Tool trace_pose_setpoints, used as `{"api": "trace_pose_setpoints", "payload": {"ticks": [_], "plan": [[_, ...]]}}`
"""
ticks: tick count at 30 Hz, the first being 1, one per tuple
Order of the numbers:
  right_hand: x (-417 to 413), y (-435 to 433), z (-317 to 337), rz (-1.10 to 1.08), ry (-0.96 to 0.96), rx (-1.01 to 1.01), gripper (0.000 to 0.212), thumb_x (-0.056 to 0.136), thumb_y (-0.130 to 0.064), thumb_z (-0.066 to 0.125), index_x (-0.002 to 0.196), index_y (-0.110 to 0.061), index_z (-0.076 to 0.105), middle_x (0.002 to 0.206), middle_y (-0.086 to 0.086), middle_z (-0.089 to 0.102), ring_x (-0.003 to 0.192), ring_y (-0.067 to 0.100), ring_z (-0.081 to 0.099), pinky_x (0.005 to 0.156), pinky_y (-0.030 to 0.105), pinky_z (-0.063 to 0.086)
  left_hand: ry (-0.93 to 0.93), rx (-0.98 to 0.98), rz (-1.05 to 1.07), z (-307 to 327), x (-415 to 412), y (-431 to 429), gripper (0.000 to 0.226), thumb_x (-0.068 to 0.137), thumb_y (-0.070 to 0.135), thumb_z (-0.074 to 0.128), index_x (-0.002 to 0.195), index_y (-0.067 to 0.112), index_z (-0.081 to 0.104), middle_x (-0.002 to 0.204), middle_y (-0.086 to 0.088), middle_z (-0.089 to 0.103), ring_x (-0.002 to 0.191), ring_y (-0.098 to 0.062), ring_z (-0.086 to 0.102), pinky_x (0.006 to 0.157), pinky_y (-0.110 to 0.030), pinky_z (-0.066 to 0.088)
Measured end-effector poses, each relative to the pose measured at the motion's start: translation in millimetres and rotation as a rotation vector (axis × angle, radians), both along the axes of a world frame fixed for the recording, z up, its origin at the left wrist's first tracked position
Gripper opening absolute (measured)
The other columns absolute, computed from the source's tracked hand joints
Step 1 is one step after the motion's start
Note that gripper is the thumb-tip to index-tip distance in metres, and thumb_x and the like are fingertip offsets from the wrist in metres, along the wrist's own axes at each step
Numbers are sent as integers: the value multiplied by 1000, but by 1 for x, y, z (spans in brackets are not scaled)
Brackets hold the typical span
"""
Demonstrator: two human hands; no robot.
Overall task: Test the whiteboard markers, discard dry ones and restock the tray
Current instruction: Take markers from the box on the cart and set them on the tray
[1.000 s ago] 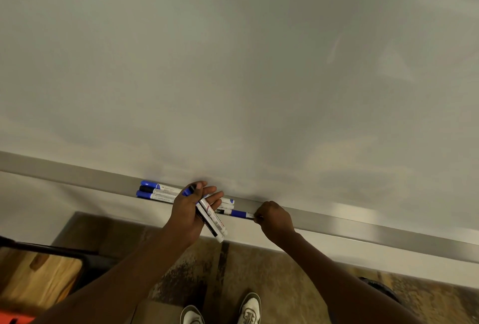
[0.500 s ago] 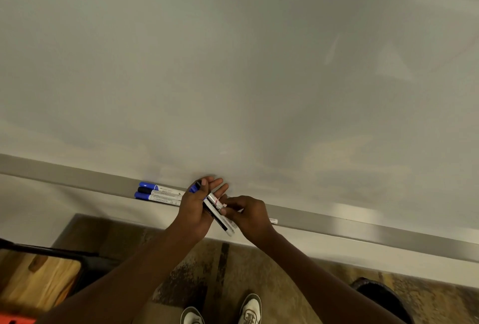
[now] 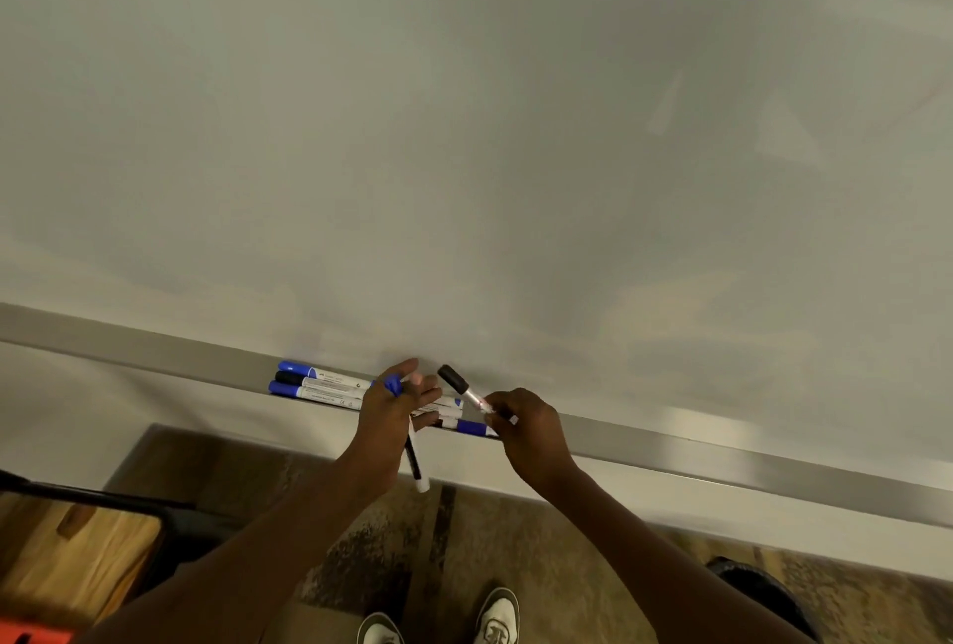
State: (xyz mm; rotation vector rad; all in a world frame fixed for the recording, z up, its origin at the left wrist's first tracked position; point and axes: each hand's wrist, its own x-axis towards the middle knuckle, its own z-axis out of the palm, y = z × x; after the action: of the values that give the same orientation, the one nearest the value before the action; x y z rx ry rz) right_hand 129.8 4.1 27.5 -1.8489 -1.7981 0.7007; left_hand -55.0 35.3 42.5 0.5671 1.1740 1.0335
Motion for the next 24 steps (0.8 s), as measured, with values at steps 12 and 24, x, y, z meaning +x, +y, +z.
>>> {"api": "trace_pose_setpoints", "payload": {"ticks": [12,24], "plan": [[29,1,-44,12,-490,36,32,59,-6,83,86,-22,76,75,-3,69,67,18,61,58,29,46,1795,800,-1041,-15,-10,-14,93,57,29,90,138,9,48,140,-21,47,131,-42,41,104,-50,22],[26,11,-44,-74,-475,-72,14,73,-9,70,74,-22,73,73,-2,67,69,22,62,65,29,42,1849,866,-1094,-37,-22,-14,79,48,33,92,116,4,65,118,-25,62,111,-43,59,94,-56,41]]}}
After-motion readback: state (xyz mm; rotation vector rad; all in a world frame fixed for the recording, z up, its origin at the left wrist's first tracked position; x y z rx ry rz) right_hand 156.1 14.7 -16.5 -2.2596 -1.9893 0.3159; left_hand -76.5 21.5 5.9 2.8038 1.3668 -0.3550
